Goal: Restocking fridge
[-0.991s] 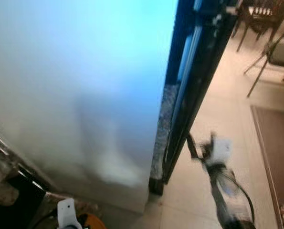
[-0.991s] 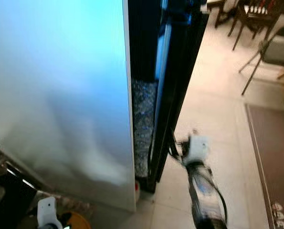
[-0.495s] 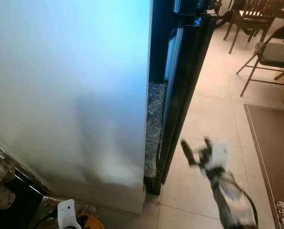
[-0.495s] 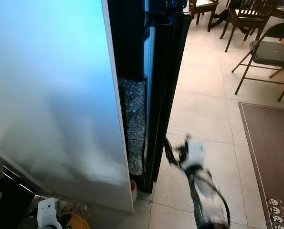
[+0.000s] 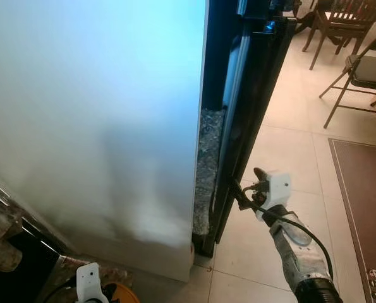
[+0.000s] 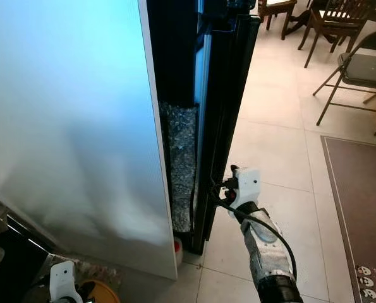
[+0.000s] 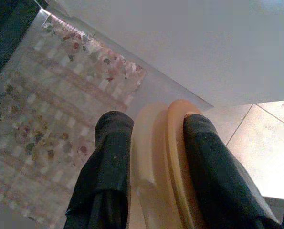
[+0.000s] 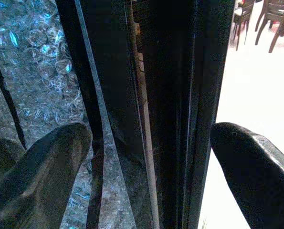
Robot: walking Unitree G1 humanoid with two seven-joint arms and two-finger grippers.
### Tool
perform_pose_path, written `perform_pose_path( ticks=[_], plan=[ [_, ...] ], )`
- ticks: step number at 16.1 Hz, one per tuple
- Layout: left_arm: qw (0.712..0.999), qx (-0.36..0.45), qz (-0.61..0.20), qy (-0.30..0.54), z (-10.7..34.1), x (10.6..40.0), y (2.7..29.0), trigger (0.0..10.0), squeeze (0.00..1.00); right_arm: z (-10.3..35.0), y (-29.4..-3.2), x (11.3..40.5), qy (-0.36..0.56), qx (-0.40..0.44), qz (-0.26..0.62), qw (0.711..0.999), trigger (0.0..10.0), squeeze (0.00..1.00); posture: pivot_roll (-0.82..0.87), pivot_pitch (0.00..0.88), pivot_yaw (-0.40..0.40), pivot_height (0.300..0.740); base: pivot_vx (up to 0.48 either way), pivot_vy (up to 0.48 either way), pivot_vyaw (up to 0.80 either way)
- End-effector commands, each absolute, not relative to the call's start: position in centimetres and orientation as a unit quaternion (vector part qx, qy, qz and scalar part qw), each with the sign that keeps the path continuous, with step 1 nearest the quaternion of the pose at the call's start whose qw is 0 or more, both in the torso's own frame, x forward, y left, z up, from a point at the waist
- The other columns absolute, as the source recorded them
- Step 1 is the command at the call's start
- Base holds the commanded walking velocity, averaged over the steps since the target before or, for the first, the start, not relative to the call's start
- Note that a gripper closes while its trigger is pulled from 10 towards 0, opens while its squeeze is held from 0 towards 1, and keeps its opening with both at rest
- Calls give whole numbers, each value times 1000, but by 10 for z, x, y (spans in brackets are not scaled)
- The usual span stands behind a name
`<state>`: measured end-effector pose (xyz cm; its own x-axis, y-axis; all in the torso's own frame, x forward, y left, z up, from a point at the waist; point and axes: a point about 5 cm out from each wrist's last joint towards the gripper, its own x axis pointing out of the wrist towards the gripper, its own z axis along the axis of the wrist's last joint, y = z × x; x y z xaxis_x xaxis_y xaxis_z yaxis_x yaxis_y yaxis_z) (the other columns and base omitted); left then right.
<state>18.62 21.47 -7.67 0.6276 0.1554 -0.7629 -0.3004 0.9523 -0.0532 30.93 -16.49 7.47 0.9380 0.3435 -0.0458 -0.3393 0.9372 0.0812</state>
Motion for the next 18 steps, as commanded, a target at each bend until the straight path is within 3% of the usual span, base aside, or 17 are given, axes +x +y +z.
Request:
perform_pose_path(
  ticks=[1,13,18],
  plan=[
    [881,-88,121,449,-87,168,211,10000,0,78,-165,314,25,25,177,984,10000,0,-64,58,19,740,0,0,0],
    [880,-90,119,450,-88,167,209,10000,0,101,-155,343,-12,-2,172,985,10000,0,-64,57,19,740,0,0,0],
    [880,-89,118,452,-88,166,209,10000,0,94,-177,335,-21,-3,92,996,10000,0,-68,56,20,740,0,0,0]
  ],
)
